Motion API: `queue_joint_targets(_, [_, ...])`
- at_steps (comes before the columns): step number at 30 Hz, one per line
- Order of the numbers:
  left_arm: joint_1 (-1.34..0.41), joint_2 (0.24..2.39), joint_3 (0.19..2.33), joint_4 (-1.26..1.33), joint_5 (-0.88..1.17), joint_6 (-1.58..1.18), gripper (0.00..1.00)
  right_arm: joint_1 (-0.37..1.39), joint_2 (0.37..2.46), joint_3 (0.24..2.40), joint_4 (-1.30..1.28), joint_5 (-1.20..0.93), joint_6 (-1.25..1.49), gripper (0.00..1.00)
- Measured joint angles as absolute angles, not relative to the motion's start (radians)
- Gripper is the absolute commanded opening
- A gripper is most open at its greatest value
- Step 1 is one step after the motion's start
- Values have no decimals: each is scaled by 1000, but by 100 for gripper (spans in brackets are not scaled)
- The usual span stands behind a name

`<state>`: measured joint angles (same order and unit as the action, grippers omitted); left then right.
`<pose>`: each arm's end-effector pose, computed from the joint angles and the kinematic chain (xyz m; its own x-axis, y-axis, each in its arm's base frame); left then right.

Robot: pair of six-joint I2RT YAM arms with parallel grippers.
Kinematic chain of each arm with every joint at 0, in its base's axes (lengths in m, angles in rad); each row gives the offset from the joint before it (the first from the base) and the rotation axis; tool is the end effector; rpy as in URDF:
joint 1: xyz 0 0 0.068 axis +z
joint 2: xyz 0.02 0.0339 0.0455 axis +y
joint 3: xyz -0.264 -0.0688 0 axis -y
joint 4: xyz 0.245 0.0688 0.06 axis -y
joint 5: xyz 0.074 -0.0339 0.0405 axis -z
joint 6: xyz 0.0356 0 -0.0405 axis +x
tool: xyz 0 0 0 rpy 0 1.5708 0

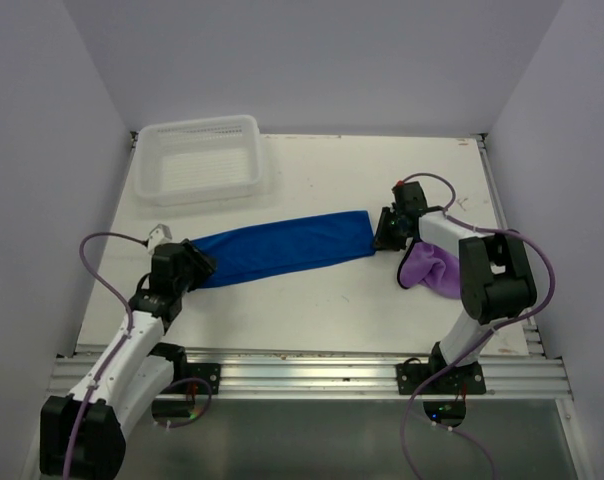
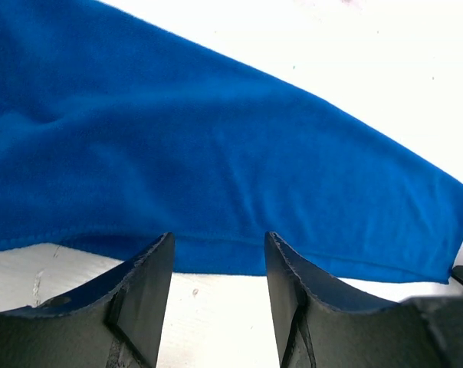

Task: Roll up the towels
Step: Fold the towel

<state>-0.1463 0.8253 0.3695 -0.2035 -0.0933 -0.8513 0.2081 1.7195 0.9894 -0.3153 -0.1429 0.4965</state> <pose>0.1725 -0.0221 0.1865 -0.4537 -0.6901 -0.5638 -0.4082 0.7234 -0.5569 0.3282 0.0745 0.1614 -0.8750 0.2971 -0.3823 0.1620 0.9237 0.3472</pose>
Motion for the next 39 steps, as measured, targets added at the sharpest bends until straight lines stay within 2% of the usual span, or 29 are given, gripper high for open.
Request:
queue_joint_targets(5, [-146,759,310,-227,-102,-884,54,208,1729,989,-317,-143,496,27])
queue_joint_targets(16, [-147,770,280,-261,-167,-929,52,208,1729,990,-320,-143,496,27])
queue_joint_targets(24, [-146,850,280,-247,-234,-926,46,208,1729,989,-321,-143,496,27])
queue_joint_targets(32, [-146,822,280,-226,-278,-923,45,208,1730,989,-321,-143,496,27])
queue_joint_targets(39, [-146,850,280,-194,-299,-916,31,208,1736,990,-320,-144,497,27])
